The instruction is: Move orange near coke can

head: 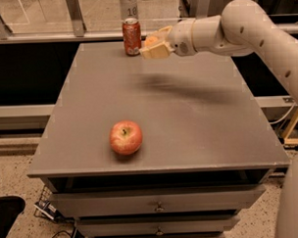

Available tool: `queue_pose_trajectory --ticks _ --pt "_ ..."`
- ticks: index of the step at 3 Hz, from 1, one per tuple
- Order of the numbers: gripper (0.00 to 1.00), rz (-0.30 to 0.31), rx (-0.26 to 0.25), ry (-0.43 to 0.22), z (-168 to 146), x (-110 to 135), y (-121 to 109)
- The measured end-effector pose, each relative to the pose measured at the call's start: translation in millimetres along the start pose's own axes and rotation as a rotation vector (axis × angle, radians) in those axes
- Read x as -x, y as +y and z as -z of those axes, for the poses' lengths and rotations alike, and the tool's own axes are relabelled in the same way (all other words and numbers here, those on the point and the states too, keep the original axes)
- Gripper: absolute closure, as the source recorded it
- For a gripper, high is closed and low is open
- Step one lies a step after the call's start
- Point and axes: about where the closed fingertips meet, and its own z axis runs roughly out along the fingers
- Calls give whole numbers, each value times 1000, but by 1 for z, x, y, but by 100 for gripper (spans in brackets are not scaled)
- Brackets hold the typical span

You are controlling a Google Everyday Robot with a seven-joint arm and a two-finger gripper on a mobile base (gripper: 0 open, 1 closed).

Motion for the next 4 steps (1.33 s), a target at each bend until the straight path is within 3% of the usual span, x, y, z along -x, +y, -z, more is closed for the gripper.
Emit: queue_pose_trajectory --ticks 2,3,4 --pt "100 -117 58 28 -72 -85 -56" --pt "100 -125 20 -21 -74 -89 -84" --pt "85 -113 6 -38 -73 -82 -92"
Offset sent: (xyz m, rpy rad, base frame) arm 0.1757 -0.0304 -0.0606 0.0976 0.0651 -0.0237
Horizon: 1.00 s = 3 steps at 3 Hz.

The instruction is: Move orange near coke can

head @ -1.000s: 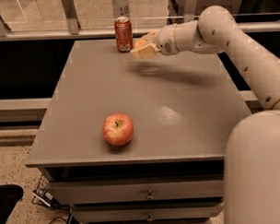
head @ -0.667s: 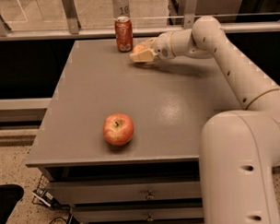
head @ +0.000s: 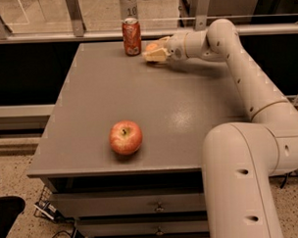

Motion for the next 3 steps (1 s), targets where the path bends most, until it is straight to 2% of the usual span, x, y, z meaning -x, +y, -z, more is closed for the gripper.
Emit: queue_pose_trajectory --ticks 3 --pt "16 -4 16 1 -11 -2 5"
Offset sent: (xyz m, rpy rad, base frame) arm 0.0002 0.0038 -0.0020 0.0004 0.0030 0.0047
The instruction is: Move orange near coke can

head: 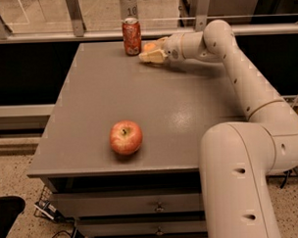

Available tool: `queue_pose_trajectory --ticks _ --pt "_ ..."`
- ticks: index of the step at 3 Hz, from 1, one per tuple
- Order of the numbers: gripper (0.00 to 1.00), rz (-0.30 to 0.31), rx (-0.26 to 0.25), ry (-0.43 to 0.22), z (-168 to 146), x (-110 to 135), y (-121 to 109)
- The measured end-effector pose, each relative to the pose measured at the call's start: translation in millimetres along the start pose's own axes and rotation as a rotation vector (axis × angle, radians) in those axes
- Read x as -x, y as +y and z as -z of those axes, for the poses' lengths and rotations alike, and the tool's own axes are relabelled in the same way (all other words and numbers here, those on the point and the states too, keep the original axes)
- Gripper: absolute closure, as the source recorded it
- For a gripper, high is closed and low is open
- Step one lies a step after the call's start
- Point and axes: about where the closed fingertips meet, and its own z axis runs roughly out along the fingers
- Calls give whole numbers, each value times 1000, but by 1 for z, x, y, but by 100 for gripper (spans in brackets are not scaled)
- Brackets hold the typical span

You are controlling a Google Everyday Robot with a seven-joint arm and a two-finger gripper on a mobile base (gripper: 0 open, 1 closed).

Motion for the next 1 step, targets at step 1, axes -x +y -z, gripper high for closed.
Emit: queue_pose_trajectory --ticks 1 --pt "0 -1 5 0 -4 -1 2"
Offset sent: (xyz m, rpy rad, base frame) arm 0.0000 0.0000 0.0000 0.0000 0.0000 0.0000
